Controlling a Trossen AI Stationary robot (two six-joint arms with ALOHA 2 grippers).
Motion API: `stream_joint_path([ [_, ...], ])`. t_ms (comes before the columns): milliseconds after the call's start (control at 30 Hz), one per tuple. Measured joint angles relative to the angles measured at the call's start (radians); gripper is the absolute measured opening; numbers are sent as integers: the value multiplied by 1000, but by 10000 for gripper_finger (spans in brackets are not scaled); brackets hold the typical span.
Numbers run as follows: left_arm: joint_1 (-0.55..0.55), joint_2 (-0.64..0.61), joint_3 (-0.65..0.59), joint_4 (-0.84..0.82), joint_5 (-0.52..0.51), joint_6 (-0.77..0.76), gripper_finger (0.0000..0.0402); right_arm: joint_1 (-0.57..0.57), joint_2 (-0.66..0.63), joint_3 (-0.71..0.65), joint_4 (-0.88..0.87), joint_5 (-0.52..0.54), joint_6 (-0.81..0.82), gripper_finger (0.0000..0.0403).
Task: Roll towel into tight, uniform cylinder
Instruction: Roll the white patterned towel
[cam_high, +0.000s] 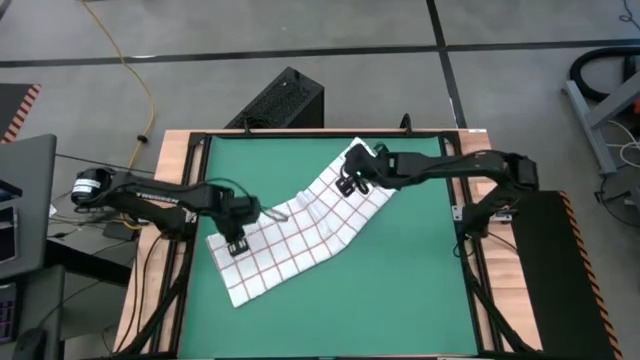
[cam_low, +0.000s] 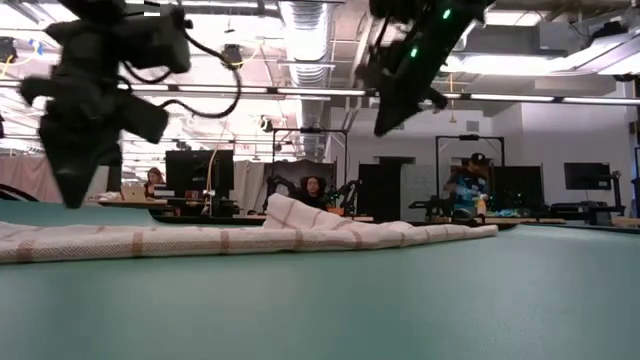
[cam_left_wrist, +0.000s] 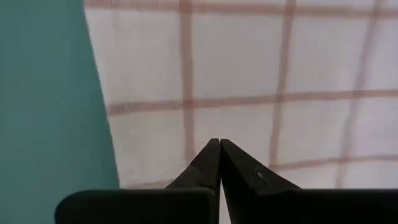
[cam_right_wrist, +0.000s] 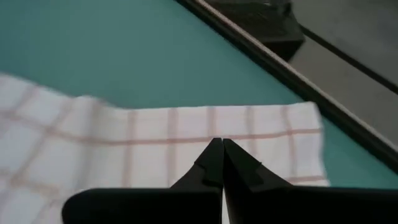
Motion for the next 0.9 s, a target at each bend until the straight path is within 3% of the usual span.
stream_joint_path([
  [100,-81,2,-36,-13,-77,-141,0,78,-39,0,-14,6,42,20],
  [233,-192,2,-77,-5,-106,-321,0,190,-77,0,-43,6,85,19],
  [533,-437,4,-177,228,40,-790,0,443,-98,0,-125,12,250,19],
  [667,-507,8,-183,470,-4,-976,0,545,-88,0,-144,43,308,19],
  [900,-544,87,-173,1065,-282,-1068,0,695,-86,-5,-107,77,259,22],
])
